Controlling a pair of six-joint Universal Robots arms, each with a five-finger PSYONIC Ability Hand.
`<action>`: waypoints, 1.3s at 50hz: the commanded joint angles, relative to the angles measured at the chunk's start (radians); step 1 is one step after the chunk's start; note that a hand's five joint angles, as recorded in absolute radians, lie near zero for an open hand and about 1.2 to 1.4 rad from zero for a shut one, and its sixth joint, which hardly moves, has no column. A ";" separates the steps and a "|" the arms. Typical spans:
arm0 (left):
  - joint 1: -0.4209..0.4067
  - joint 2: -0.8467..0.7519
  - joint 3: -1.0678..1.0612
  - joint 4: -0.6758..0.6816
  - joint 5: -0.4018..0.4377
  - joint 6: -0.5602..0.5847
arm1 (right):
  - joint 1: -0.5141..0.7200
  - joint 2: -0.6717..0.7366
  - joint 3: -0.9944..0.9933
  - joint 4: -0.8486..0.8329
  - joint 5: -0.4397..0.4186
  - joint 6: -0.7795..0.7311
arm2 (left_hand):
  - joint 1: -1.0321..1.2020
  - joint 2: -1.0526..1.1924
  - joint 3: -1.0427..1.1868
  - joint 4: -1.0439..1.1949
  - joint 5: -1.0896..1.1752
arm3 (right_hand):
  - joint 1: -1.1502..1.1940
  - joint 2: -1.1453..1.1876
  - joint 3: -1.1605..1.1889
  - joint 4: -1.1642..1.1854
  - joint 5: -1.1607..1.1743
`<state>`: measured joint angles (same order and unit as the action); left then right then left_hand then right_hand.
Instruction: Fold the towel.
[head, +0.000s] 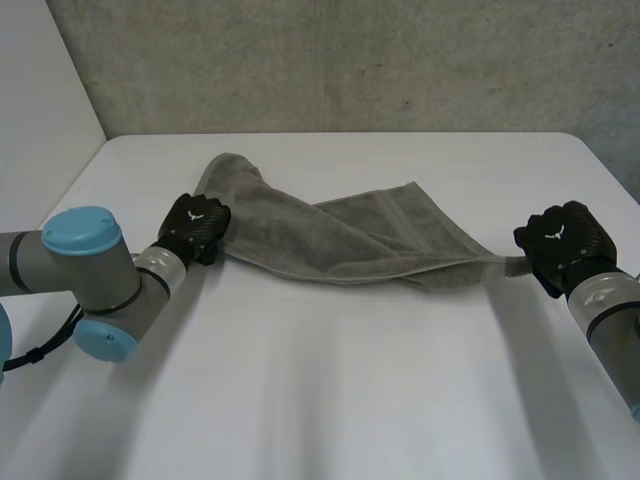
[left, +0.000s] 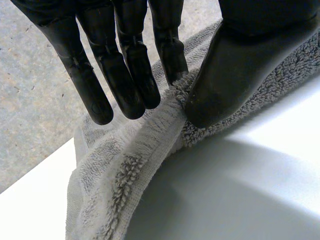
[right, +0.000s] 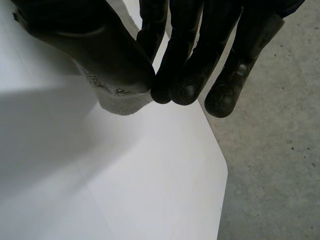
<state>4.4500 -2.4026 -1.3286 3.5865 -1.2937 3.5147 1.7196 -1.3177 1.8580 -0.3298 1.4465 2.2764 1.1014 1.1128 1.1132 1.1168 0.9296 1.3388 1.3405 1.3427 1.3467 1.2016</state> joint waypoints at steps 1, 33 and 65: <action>0.000 -0.012 0.002 0.005 0.002 -0.005 | 0.000 0.003 0.004 0.000 0.000 0.000 | -0.004 -0.015 -0.016 -0.019 -0.007 | 0.057 0.056 0.054 0.050 0.020; 0.003 0.048 0.009 -0.026 -0.002 0.000 | 0.005 0.003 -0.007 -0.002 0.006 0.003 | 0.295 0.283 0.283 0.279 0.292 | 0.057 0.056 0.054 0.050 0.020; 0.157 0.680 0.049 -0.327 0.051 -0.304 | 0.138 -0.010 -0.987 0.765 0.026 0.370 | 0.295 0.283 0.283 0.279 0.292 | 0.057 0.056 0.054 0.050 0.020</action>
<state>4.5956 -1.6489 -1.3118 3.2678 -1.2649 3.2047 1.8382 -1.4394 0.9380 0.4196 1.4620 2.6594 1.2866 1.3396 1.3417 1.3589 1.1194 1.3388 1.3448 1.3456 1.3467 1.2017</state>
